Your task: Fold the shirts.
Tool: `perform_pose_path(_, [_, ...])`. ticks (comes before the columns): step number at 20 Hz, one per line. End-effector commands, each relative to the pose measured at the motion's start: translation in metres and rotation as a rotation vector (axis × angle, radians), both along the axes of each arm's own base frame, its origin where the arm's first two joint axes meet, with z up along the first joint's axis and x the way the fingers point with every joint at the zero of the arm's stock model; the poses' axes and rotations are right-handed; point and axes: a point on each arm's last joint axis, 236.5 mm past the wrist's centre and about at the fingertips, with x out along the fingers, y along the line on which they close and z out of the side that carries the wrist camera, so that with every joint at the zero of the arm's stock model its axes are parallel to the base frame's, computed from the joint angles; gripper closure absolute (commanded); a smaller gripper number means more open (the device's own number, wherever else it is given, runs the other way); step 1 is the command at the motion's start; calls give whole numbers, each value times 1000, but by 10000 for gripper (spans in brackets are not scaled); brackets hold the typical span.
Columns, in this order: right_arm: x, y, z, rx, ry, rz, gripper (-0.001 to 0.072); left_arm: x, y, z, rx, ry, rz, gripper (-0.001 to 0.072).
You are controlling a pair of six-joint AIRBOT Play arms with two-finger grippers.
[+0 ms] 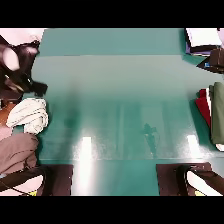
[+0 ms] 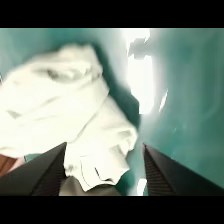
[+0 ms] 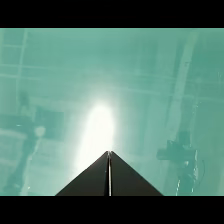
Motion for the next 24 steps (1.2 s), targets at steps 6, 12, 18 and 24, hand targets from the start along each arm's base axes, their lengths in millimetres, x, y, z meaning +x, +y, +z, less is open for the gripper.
perform_pose_path(6, [-1,1,0,-6,-2,10,695,-31,26,-106,97,45,47,146])
perform_pose_path(12, [-1,1,0,-6,-2,9,694,-20,23,-105,86,6,29,679])
perform_pose_path(18, [3,-3,3,-3,-18,-5,695,25,-44,60,-192,-350,-103,679])
perform_pose_path(24, [9,-10,8,6,-46,-34,695,-34,-191,300,-797,-711,-542,680])
